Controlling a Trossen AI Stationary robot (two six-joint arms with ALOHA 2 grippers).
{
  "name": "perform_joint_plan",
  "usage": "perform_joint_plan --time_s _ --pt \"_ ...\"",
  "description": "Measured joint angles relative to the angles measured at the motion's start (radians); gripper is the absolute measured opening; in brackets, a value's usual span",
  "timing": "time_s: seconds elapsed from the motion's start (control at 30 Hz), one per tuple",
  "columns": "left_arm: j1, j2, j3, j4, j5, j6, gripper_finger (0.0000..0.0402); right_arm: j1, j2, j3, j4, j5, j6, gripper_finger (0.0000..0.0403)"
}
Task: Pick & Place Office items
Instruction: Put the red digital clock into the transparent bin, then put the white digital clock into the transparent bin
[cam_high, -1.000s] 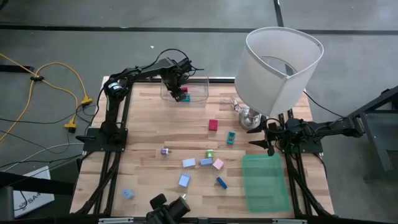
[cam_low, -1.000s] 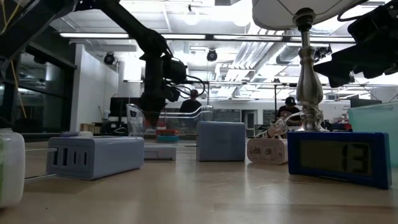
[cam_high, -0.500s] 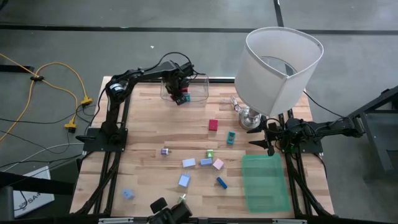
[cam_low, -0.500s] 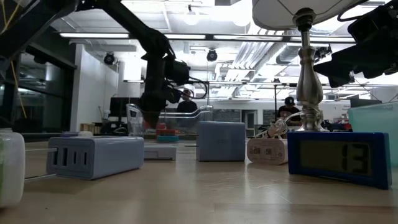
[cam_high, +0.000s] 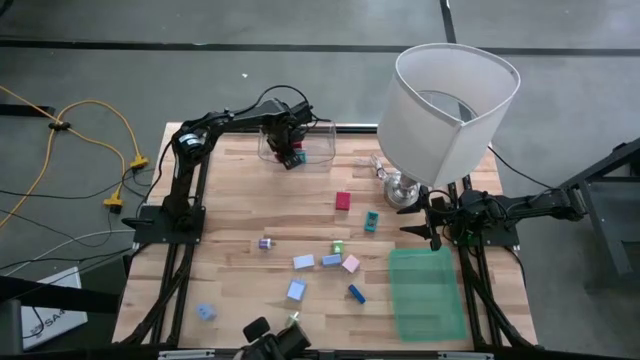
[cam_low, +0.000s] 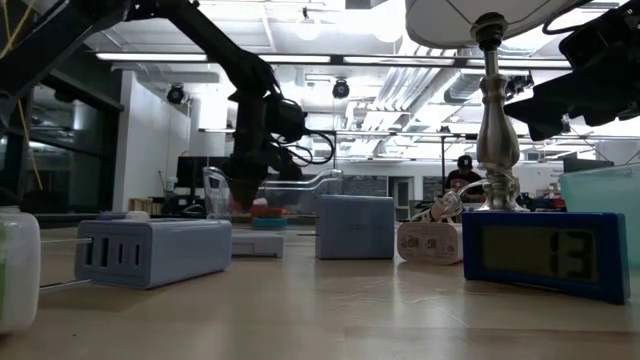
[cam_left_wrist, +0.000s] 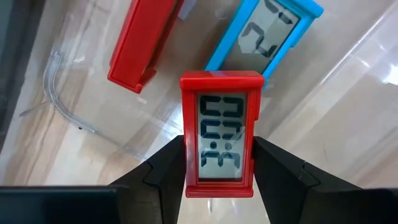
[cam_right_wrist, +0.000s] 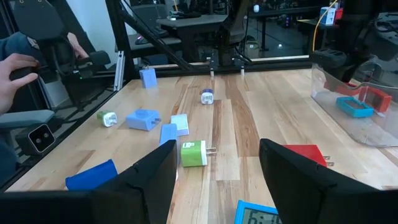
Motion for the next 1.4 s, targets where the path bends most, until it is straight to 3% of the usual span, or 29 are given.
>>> perform_joint_plan --time_s 0.23,0.7,1.0,1.23,1.4 --pt "0.000 0.000 0.000 0.003 -0.001 0.000 0.0165 0.000 0.000 0.000 0.000 0.000 0.000 0.0215" --pt "0.000 0.000 0.000 0.001 -0.003 0.002 0.0231 0.000 0.000 0.000 0.000 0.000 0.000 0.0215" --pt "-0.002 0.000 0.000 0.001 -0.005 0.009 0.0238 0.000 0.000 0.000 0.000 0.000 0.000 0.0215" --pt "-0.047 0.000 0.000 0.003 -0.148 0.028 0.0238 0.000 0.000 0.000 0.000 0.000 0.000 0.0215" --pt "-0.073 -0.001 0.000 0.024 -0.175 0.027 0.0238 0.000 0.000 0.000 0.000 0.000 0.000 0.0215"
